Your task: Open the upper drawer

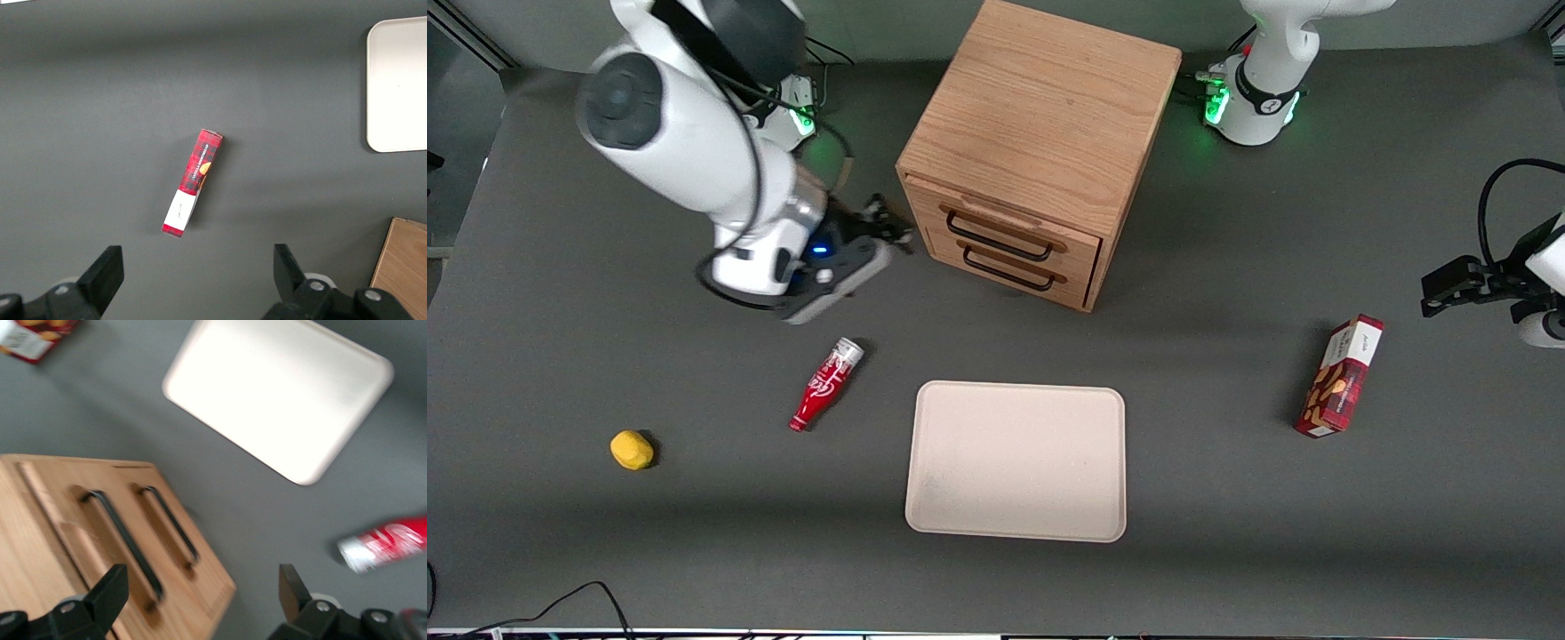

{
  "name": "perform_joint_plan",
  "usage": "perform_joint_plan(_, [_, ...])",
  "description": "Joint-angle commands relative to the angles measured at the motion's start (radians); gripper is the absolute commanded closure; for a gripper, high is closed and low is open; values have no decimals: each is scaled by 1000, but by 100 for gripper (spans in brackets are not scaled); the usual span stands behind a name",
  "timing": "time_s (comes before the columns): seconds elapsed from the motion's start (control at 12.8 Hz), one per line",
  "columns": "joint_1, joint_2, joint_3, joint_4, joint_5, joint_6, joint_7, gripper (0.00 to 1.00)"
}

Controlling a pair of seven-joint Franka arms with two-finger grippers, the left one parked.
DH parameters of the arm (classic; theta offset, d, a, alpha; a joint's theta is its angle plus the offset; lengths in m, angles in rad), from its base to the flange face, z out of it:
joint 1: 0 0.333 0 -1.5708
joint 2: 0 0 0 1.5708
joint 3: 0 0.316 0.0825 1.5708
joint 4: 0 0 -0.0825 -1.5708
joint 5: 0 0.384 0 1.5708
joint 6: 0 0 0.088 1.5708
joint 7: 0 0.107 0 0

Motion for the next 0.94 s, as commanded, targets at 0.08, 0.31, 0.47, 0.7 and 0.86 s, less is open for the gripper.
perform_joint_plan(0.08, [60, 167, 69, 58, -67, 97, -110, 0])
perform_joint_plan(0.31, [102, 202, 78, 17, -130, 117, -279, 0])
perform_joint_plan(0.47, [103, 202, 112, -24, -202, 119, -279, 0])
perform_joint_plan(0.7, [88, 202, 149, -102, -246, 119, -293, 0])
perform_joint_plan(0.86, [74, 195, 160, -141, -249, 117, -313, 0])
